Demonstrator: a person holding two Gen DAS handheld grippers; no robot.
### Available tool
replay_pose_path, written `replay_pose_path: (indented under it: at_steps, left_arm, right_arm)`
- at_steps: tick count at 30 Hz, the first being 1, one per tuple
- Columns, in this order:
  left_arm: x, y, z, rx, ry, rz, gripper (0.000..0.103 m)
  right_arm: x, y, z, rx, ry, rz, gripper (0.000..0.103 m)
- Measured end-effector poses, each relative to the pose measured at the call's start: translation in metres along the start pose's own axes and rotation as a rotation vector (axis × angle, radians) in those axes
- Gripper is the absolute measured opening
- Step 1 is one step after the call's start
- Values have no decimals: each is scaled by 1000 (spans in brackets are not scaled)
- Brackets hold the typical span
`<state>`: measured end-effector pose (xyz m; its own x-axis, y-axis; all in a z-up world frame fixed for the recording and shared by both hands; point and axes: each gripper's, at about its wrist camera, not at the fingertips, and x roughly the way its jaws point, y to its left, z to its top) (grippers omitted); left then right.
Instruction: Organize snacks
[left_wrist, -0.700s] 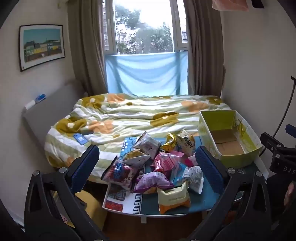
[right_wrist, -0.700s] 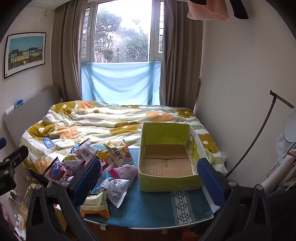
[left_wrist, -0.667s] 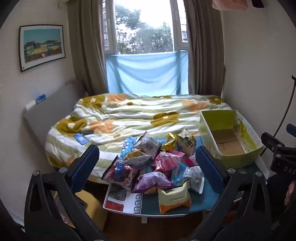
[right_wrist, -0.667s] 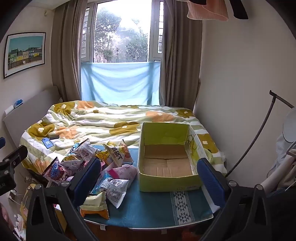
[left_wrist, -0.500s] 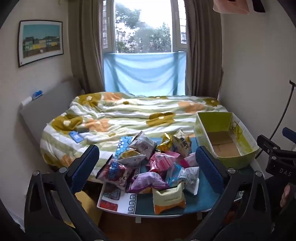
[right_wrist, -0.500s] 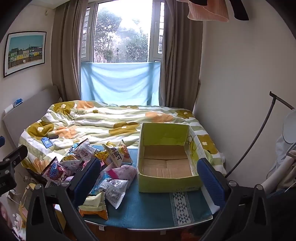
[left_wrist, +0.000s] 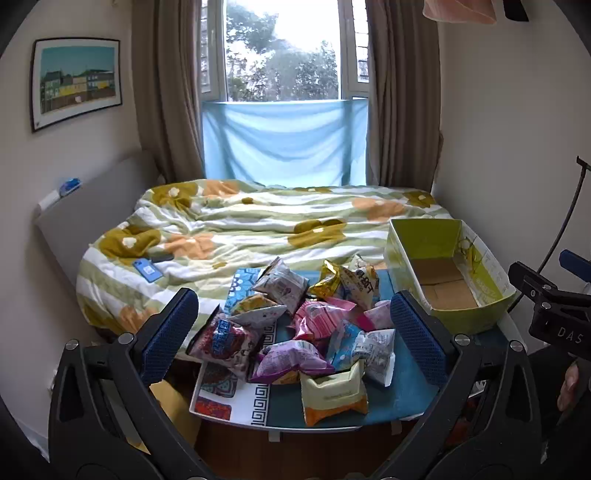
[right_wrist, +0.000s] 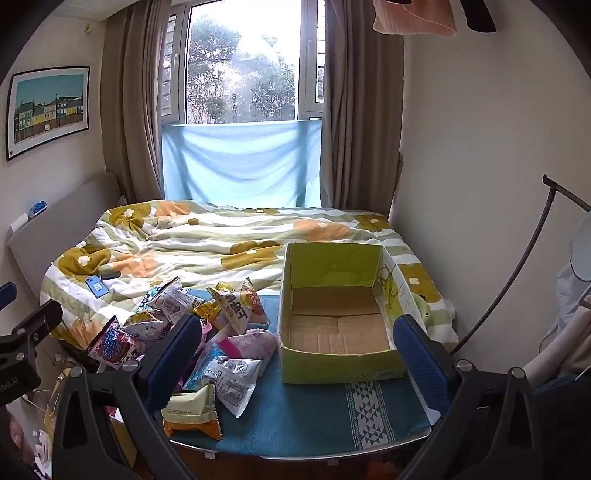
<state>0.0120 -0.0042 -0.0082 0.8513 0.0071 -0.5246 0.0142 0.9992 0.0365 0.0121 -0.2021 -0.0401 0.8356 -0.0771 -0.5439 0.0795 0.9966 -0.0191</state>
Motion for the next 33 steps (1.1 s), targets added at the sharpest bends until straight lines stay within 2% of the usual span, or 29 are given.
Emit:
replay_pose_path:
  at_steps: [33]
  left_arm:
    - [-5,3,1,-5,-6,2,103]
  right_arm:
    - [0,12,1,3,3,4,103]
